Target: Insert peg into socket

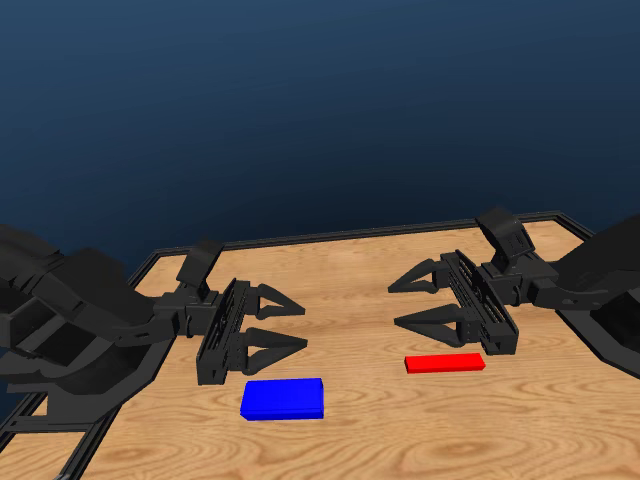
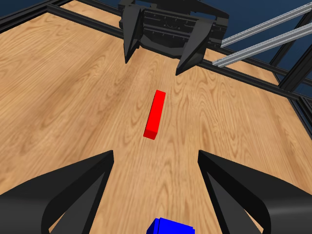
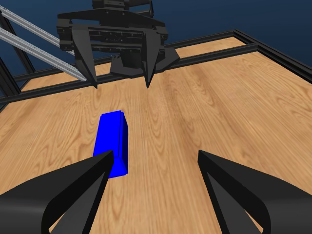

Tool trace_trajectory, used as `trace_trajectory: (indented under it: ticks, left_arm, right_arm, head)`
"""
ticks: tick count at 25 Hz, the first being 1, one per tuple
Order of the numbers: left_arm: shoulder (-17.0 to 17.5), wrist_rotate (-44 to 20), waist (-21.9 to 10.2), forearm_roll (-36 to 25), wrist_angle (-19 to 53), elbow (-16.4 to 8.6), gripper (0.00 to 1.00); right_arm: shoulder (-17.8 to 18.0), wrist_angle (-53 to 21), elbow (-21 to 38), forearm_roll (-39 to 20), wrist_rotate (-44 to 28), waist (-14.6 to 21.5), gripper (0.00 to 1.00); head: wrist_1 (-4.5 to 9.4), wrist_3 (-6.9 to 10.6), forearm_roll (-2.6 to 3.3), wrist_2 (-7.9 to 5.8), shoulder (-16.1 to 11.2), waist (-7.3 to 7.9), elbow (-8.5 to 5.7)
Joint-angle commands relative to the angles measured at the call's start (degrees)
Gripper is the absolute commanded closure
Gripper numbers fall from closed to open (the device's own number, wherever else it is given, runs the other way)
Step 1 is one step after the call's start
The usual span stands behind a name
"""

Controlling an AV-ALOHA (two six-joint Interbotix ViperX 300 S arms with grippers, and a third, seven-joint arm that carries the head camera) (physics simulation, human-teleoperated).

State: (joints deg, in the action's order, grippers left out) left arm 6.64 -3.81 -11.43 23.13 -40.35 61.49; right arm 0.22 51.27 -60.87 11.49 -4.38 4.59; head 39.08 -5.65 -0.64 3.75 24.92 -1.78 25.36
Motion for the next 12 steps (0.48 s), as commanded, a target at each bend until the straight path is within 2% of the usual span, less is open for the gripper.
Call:
trace_trajectory:
  ticks: [1,2,3,4,6,7,8,10,11,12]
  left_arm:
    - [2.15,-0.38,-1.34,0.54,13.06,-2.92,0.0]
    - [1.42,-0.54,-1.89,-0.38,16.96,-2.69,0.0]
    - [1.65,-0.91,-0.87,-0.45,21.93,-3.6,0.0]
    - [0.79,-3.22,-1.61,-2.15,22.68,-4.51,0.0]
    - [1.29,-4.38,-1.29,-3.88,28.87,-6.0,0.0]
    - [1.42,-6.05,-1.1,-5.08,29.97,-6.71,0.0]
    - [0.57,-7.66,-1.57,-6.92,32.01,-5.96,0.0]
    - [0.62,-9.56,-1.01,-9.08,35.02,-7.04,0.0]
    - [1.15,-11.52,-0.8,-11.01,37.03,-8.43,0.0]
    - [0.15,-13.03,-0.58,-12.18,38.98,-7.71,0.0]
  right_arm:
    - [-0.35,2.21,0.37,-0.22,-0.53,-0.01,0.0]
    - [-0.37,2.53,0.28,-0.26,-0.76,-0.06,0.0]
    - [-0.15,2.78,0.08,-0.38,-0.87,-0.04,0.0]
    - [-0.27,2.87,0.16,-0.37,-0.98,-0.15,0.0]
    - [-0.56,3.25,0.0,-0.51,-0.97,-0.2,0.0]
    - [-0.72,3.24,-0.02,-0.53,-0.93,-0.22,0.0]
    - [-0.98,3.61,-0.21,-0.64,-1.1,-0.22,0.0]
    - [-1.47,4.0,-0.41,-0.73,-1.11,-0.17,0.0]
    - [-1.62,4.1,-0.66,-0.73,-1.07,-0.13,0.0]
    - [-1.95,4.16,-0.79,-0.67,-1.01,-0.11,0.0]
  head:
    - [0.78,-2.35,-0.31,2.16,-2.39,-1.41,-1.15]
    - [1.33,-2.74,-0.42,2.81,-3.09,-1.69,-1.21]
    - [1.59,-2.93,-0.48,3.14,-3.5,-1.84,-1.29]
    - [2.26,-3.2,-0.57,3.65,-4.08,-2.07,-1.37]
    - [3.28,-3.57,-0.72,4.51,-5.1,-2.45,-1.51]
    - [3.55,-3.65,-0.76,4.69,-5.34,-2.54,-1.55]
    - [4.13,-3.81,-0.81,4.98,-5.68,-2.69,-1.6]
    - [4.74,-3.92,-0.84,5.3,-6.09,-2.94,-1.62]
    - [5.11,-3.91,-0.84,5.43,-6.31,-3.11,-1.63]
    - [5.43,-3.86,-0.84,5.56,-6.43,-3.24,-1.59]
